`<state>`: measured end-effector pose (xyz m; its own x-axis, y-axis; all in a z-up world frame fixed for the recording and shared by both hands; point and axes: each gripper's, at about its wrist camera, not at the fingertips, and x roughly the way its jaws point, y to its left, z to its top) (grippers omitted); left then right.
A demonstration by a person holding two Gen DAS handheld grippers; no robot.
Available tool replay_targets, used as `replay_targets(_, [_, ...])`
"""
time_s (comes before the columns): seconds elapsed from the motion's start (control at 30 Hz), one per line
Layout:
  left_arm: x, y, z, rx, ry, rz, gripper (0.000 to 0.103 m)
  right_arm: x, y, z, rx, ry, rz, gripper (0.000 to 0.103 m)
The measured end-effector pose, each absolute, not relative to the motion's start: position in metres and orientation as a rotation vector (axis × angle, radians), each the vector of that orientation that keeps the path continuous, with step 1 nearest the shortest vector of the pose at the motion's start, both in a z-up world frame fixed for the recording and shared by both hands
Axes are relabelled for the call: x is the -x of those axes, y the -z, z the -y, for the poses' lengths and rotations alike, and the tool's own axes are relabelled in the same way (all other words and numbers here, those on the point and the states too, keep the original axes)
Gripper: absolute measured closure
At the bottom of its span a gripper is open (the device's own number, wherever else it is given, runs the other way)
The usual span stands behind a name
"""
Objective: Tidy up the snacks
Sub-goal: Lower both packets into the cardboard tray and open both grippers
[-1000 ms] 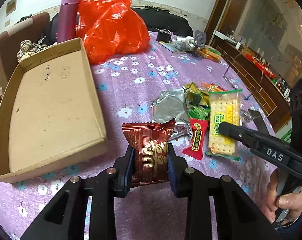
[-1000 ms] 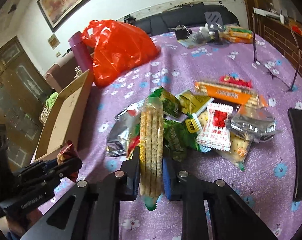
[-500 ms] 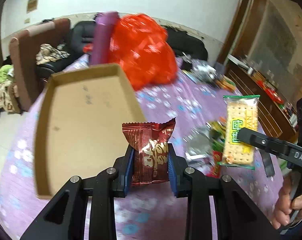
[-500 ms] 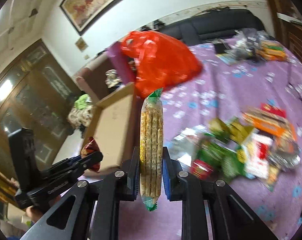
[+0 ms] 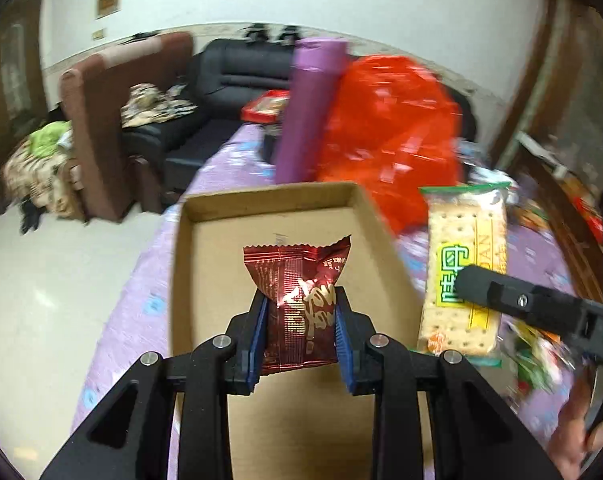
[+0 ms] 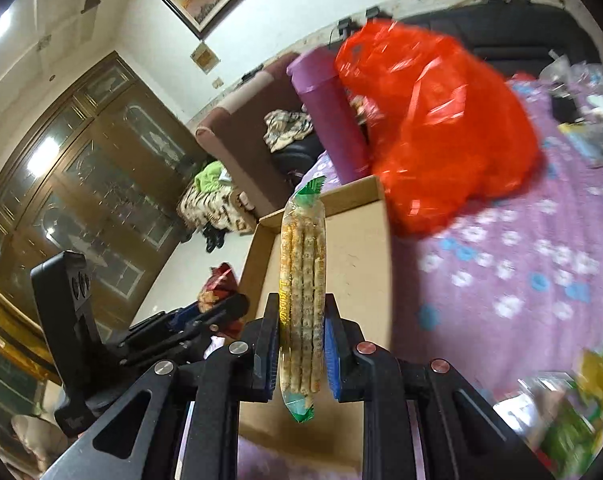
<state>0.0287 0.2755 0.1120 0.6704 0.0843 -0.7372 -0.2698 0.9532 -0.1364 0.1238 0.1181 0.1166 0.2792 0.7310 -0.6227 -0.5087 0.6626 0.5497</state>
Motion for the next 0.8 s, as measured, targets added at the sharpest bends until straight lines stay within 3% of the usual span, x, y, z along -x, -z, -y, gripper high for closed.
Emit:
replay_targets(0.37, [-0.089,-0.068,-0.321,0.305,-0.260,-0.934,0.074,-0.180,-0.051,-0.188,-0.288,-0.798,-1.115,0.081])
replay_targets(0.8, [-0.093,-0.053,-0.323,0.288,-0.283,-0.946,0.070,-0.184,-0.048,-0.193,-0.260,-0.806,-1.142,0.078])
